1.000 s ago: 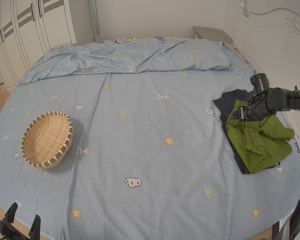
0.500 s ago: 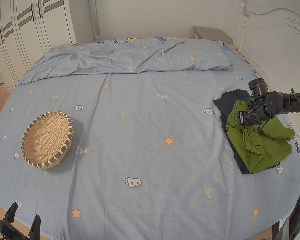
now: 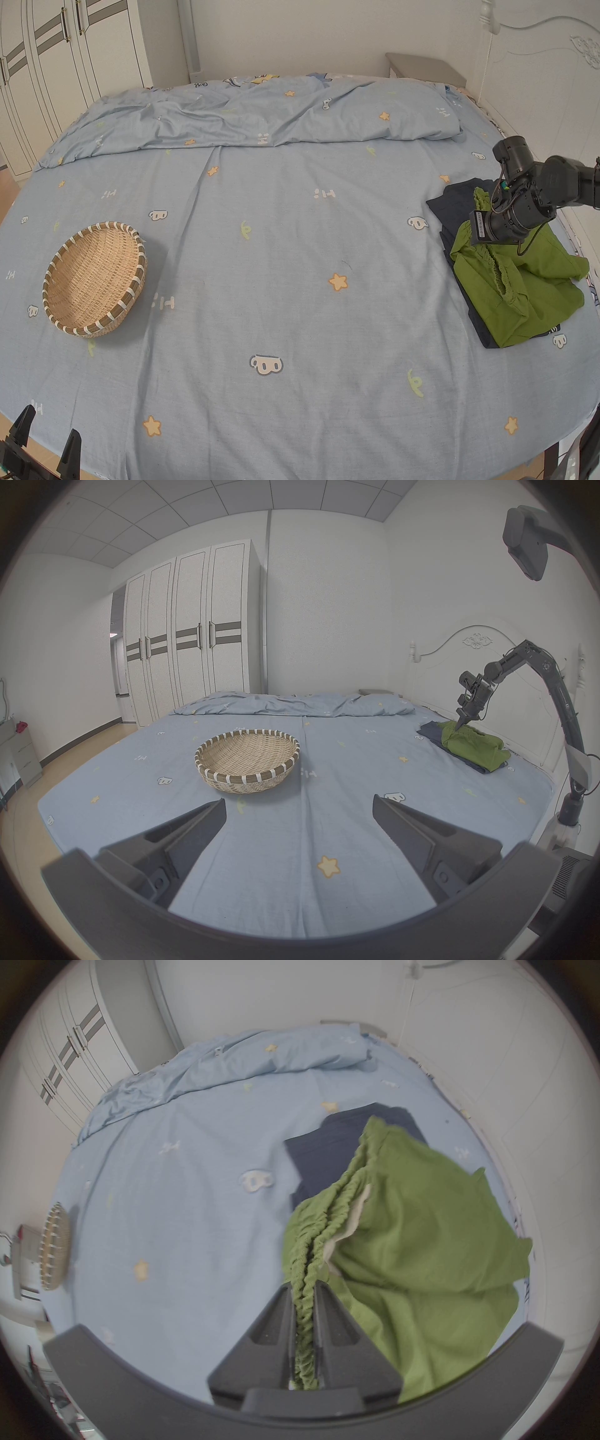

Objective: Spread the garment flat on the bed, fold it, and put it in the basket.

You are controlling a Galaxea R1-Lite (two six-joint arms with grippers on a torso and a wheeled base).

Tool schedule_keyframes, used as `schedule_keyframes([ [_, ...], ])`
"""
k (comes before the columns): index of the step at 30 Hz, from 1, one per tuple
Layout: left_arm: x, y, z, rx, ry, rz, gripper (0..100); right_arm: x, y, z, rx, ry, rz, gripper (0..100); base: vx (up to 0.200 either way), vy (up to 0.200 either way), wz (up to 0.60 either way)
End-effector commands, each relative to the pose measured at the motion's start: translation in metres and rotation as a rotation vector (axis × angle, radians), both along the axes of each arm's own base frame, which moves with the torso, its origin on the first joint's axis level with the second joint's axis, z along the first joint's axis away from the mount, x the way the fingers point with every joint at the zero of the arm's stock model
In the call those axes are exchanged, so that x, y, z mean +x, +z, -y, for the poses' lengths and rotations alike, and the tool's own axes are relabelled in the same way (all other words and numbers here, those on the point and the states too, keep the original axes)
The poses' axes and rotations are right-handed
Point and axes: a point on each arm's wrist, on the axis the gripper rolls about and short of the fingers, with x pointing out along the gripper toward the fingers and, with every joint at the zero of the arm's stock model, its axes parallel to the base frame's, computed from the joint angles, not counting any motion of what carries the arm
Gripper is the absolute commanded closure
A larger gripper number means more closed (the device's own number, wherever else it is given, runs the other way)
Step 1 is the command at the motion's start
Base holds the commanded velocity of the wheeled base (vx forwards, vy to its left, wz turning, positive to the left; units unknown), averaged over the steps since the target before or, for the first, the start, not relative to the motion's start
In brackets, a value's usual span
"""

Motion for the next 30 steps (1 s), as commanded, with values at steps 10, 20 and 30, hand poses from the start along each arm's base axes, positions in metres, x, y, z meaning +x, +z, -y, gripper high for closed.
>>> schedule_keyframes([
  [10,0.000,-0.005,0.000,-0.001,0.001,-0.004,0,-0.066,0.061,-0.124,0.252,0.203,0.030,100,0.000,0.000,0.00],
  [20,0.000,-0.005,0.000,-0.001,-0.001,-0.004,0,-0.132,0.068,-0.233,0.321,0.404,0.062,100,0.000,0.000,0.00],
  [30,0.000,-0.005,0.000,0.001,-0.001,-0.004,0,-0.166,-0.002,-0.310,0.190,0.426,-0.034,100,0.000,0.000,0.00],
])
